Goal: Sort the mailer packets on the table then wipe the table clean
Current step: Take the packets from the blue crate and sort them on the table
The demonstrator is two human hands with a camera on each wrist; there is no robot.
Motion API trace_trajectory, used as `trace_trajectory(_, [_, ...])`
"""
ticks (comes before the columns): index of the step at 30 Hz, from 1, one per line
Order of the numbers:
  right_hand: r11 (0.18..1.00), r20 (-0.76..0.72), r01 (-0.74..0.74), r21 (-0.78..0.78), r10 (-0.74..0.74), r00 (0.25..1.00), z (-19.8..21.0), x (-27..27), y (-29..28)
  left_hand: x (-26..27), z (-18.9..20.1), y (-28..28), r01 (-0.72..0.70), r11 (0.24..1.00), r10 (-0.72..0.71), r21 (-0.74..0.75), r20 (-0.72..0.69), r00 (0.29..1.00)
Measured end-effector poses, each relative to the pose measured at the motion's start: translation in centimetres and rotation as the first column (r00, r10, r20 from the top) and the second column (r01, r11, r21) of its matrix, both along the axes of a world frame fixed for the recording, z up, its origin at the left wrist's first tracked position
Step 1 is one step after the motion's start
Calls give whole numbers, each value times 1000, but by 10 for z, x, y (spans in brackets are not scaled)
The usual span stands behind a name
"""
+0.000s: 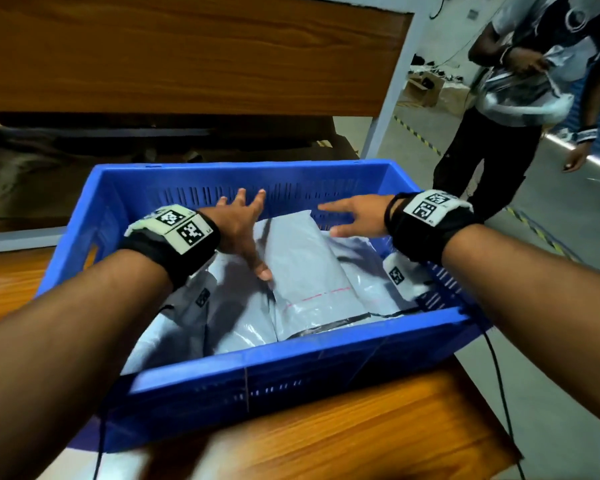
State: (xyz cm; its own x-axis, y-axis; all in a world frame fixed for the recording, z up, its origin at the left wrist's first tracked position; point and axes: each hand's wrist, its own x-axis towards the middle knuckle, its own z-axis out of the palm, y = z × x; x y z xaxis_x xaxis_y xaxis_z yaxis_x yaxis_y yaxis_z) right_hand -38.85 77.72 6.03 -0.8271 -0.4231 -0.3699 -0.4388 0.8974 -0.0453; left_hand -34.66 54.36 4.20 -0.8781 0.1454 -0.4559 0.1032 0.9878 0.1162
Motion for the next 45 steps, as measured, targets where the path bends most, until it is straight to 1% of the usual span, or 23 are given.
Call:
trace_trajectory(1, [997, -15, -18, -71, 17, 1000, 5, 2, -7, 1, -1, -5, 4, 998, -3, -59, 18, 1000])
trace_trajectory(2, [991, 5, -35, -126, 36, 999, 8, 5, -14, 4, -4, -7, 14, 994, -10, -113, 41, 999])
trace_trajectory(3, [987, 39, -63, -147, 69, 997, 8, 10, -20, 6, -10, -8, 24, 988, -16, -153, 53, 998])
trace_trajectory(4, [988, 72, -95, -119, 104, 992, 7, 15, -26, 7, -17, -8, 30, 983, -20, -183, 53, 998])
trace_trajectory(5, [992, 93, -117, -52, 122, 988, 3, 20, -32, 8, -24, -8, 30, 977, -19, -209, 52, 998])
trace_trajectory(7, [990, 106, -122, 67, 115, 988, -9, 25, -38, 7, -35, -8, 7, 972, 9, -237, 66, 998])
trace_trajectory(8, [991, 110, -105, 83, 95, 989, -15, 24, -37, 6, -37, -8, -12, 972, 31, -235, 76, 997])
trace_trajectory(11, [996, 112, -56, 64, 49, 992, -17, 22, -30, 6, -31, -8, -46, 967, 68, -251, 80, 994])
trace_trajectory(14, [999, 121, -50, 10, 48, 991, -7, 26, -19, 9, -26, -8, -26, 957, 53, -288, 88, 995])
trace_trajectory(16, [999, 132, -20, -44, 25, 991, -1, 28, -8, 9, -26, -6, -2, 959, 30, -285, 95, 995])
trace_trajectory(18, [998, 123, 36, -42, -30, 992, -1, 23, 6, 8, -24, -4, -8, 963, 31, -269, 82, 996])
trace_trajectory(20, [994, 123, 92, 52, -98, 988, -8, 18, 20, 6, -18, -3, -20, 978, 27, -206, 29, 999])
trace_trajectory(22, [975, 170, 127, 184, -159, 973, -19, 18, 29, 5, -11, 0, 12, 995, -12, -103, 6, 1000])
trace_trajectory(23, [966, 197, 128, 227, -174, 965, -26, 18, 31, 6, -10, 2, 32, 998, -31, -56, 7, 999])
trace_trajectory(25, [959, 226, 123, 256, -183, 957, -34, 18, 31, 7, -14, 7, 50, 999, -50, -8, 17, 999])
trace_trajectory(28, [961, 217, 133, 243, -187, 958, -33, 18, 29, 8, -21, 8, 37, 999, -38, 29, 37, 999])
trace_trajectory(32, [974, 116, 185, 129, -200, 973, -12, 21, 25, 4, -15, 4, 30, 996, -31, 79, 13, 999])
trace_trajectory(35, [980, 43, 191, 51, -193, 980, 13, 28, 18, 3, -10, 1, 47, 996, -47, 81, -9, 999])
trace_trajectory(37, [983, -2, 181, 26, -181, 983, 31, 35, 11, 0, -5, -2, 53, 994, -51, 91, -29, 998])
trace_trajectory(39, [985, -70, 170, 7, -169, 983, 51, 44, 3, -1, 6, -5, 48, 992, -33, 120, -126, 992])
trace_trajectory(42, [990, -172, 138, -39, -143, 975, 86, 57, -10, 4, 32, -7, 24, 982, 33, 189, -289, 957])
trace_trajectory(45, [994, -209, 79, -76, -93, 973, 116, 72, -29, 19, 66, -16, 28, 969, 62, 247, -351, 934])
